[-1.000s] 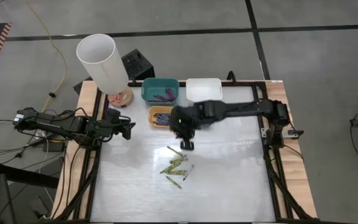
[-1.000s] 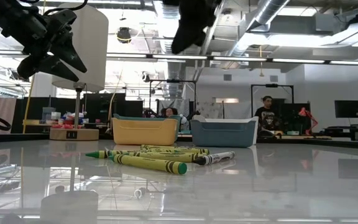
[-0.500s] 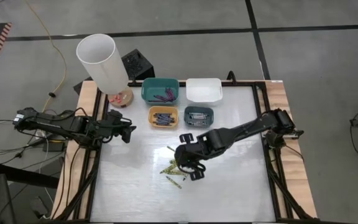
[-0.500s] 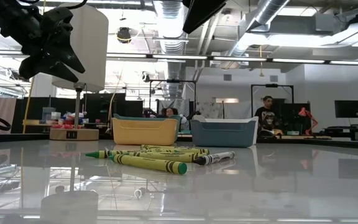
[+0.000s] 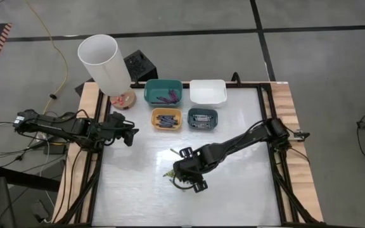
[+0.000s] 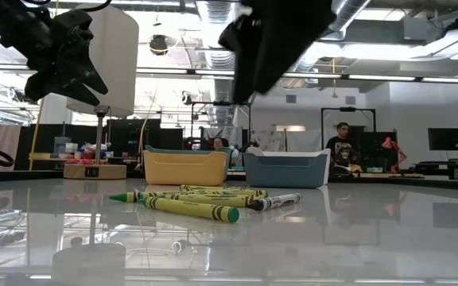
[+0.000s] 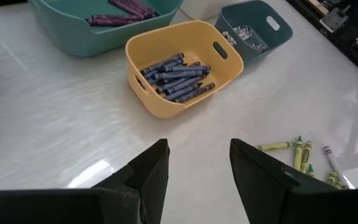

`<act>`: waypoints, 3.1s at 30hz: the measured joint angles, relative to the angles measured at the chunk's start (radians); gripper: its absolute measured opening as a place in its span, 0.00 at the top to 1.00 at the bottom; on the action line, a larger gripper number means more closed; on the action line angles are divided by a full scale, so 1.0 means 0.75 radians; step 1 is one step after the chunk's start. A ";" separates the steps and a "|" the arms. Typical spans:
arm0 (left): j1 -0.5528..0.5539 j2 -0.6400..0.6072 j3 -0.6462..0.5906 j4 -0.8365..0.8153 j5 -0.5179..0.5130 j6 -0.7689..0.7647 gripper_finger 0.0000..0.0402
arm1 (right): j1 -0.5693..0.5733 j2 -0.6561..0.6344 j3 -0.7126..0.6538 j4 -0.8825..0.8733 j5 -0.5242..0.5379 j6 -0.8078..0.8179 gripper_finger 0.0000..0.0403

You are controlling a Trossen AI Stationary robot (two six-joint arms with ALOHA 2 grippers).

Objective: Sort crayons
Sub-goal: Put the black crayon into the blue bin

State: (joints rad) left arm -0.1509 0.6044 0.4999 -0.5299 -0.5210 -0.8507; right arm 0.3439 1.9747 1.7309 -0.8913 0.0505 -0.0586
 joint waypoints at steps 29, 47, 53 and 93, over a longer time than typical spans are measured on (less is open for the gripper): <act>0.000 0.000 -0.001 -0.048 -0.011 -0.003 0.60 | -0.014 0.263 -0.001 -0.131 0.002 -0.269 0.51; 0.000 -0.001 -0.001 -0.055 -0.023 -0.002 0.60 | -0.021 0.291 0.001 -0.103 -0.006 -0.175 0.84; 0.000 -0.001 -0.001 -0.055 -0.023 0.022 0.60 | -0.007 0.292 0.001 -0.113 0.005 -0.034 0.94; 0.000 -0.001 -0.001 -0.073 -0.009 -0.129 0.60 | -0.397 -0.419 0.004 -0.613 0.152 0.112 1.00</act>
State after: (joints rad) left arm -0.1508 0.6041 0.4995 -0.5849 -0.5278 -0.9478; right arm 0.0460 1.6607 1.7340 -1.3509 0.1642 0.0254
